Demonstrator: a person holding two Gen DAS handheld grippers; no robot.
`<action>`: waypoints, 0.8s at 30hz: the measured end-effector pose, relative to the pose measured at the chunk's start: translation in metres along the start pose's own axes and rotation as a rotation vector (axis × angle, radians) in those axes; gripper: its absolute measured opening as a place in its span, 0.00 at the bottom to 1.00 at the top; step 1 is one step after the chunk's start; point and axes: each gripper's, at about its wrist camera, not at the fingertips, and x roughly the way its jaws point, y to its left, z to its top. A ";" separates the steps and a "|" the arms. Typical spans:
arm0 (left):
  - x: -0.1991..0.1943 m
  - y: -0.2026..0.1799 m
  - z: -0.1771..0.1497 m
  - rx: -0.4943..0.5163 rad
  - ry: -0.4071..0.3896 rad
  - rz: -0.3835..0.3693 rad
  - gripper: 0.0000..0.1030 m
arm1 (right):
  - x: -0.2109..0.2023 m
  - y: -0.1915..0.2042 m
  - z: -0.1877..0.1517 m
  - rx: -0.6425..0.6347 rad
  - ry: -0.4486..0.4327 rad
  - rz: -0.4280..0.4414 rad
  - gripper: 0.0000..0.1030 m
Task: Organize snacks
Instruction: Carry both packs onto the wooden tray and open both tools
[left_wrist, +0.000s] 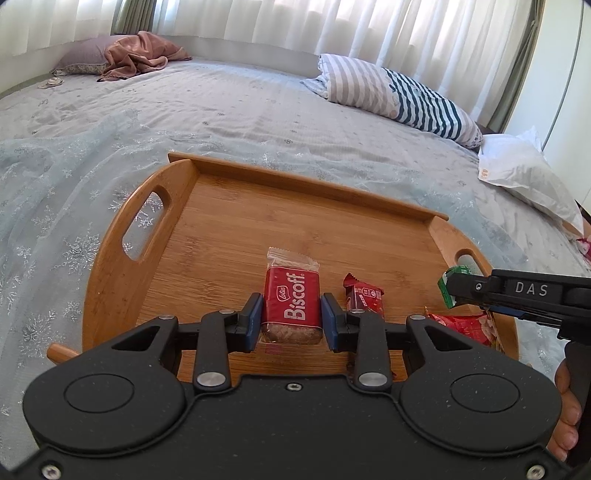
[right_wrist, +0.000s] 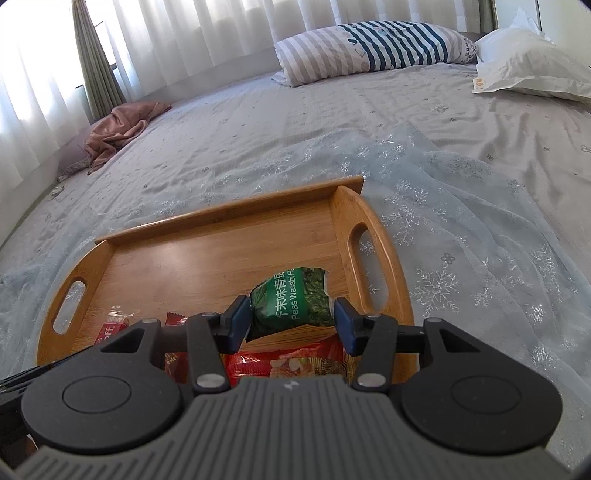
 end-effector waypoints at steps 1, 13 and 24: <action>0.001 -0.001 0.000 0.001 0.000 0.000 0.31 | 0.000 0.001 -0.001 -0.001 0.003 -0.001 0.52; 0.006 -0.005 -0.003 0.005 0.009 0.004 0.31 | 0.006 0.001 0.000 -0.012 0.017 -0.009 0.52; 0.009 -0.008 -0.006 0.014 0.011 0.007 0.31 | 0.008 0.002 -0.002 -0.008 0.022 -0.010 0.52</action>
